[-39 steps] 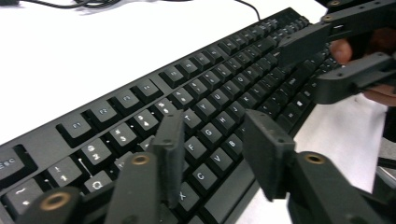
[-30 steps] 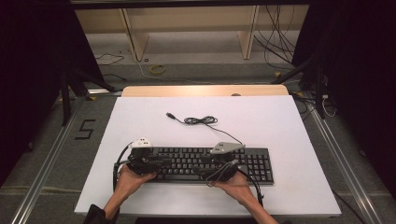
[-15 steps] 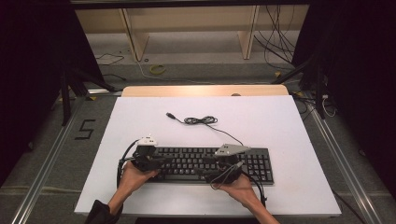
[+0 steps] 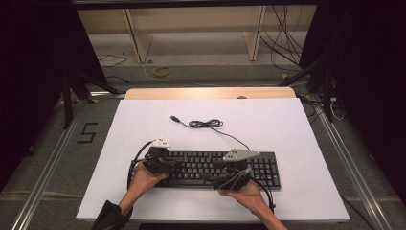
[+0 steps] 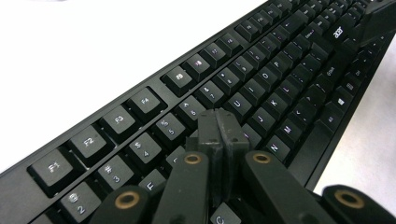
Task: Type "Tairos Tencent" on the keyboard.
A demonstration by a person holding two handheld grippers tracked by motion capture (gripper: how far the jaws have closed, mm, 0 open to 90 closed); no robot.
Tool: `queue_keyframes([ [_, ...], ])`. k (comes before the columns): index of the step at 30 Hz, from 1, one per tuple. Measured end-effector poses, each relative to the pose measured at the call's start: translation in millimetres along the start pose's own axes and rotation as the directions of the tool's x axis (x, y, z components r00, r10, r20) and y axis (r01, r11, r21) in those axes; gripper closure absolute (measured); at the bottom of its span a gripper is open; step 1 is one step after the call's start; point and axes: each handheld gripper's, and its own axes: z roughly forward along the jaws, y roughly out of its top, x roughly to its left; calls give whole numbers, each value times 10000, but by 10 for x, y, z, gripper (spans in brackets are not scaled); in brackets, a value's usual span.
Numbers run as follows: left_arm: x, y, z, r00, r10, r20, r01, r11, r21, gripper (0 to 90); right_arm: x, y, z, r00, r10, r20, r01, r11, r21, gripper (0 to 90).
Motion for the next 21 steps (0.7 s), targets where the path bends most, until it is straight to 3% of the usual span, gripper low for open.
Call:
queue_keyframes([
  [16, 22, 3, 103, 9996, 148, -222, -141, 9994, 321, 890, 12, -16, -19, 10000, -52, 72, 52, 10000, -11, 349],
  [21, 29, -13, 114, 9999, -67, -97, 70, 9997, 247, 893, 15, -13, -29, 9999, -61, 89, 62, 10000, -29, 350],
])
